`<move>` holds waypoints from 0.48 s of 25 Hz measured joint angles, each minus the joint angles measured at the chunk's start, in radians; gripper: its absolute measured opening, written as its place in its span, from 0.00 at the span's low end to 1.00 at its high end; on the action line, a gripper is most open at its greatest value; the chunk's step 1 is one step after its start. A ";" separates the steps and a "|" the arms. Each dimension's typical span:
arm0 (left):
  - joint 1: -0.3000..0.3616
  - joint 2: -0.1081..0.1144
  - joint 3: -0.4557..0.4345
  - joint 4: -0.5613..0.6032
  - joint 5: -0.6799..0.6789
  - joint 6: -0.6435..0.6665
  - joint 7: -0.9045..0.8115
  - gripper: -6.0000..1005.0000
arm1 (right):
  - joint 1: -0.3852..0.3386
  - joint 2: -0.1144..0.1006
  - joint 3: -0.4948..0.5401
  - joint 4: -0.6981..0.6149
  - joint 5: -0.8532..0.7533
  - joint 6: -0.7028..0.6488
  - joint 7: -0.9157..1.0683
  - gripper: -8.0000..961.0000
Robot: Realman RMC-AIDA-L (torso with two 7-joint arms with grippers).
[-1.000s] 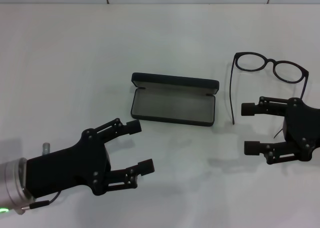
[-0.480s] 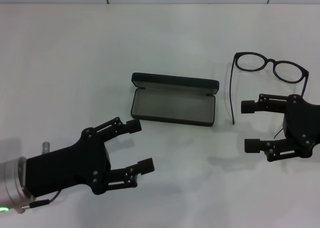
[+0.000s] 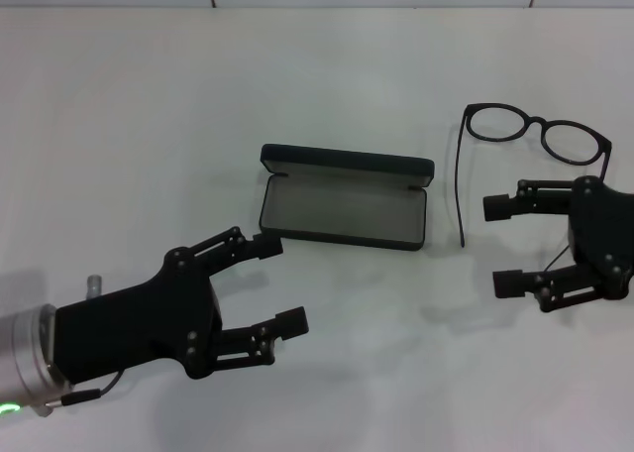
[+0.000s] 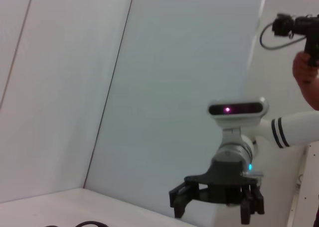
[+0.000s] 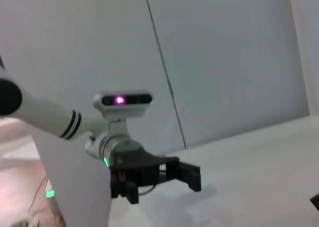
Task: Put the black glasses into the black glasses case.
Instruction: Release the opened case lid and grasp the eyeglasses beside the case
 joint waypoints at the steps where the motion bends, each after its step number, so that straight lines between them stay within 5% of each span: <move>1: 0.000 0.000 0.000 0.000 0.000 -0.001 0.000 0.89 | 0.002 -0.004 0.001 -0.040 -0.020 -0.003 0.040 0.91; 6: -0.003 0.002 0.000 0.000 0.000 -0.002 -0.001 0.89 | 0.038 -0.036 0.023 -0.334 -0.201 -0.014 0.371 0.91; 12: -0.013 0.002 0.000 0.000 0.002 -0.004 -0.003 0.89 | 0.169 -0.035 0.084 -0.568 -0.522 -0.044 0.684 0.91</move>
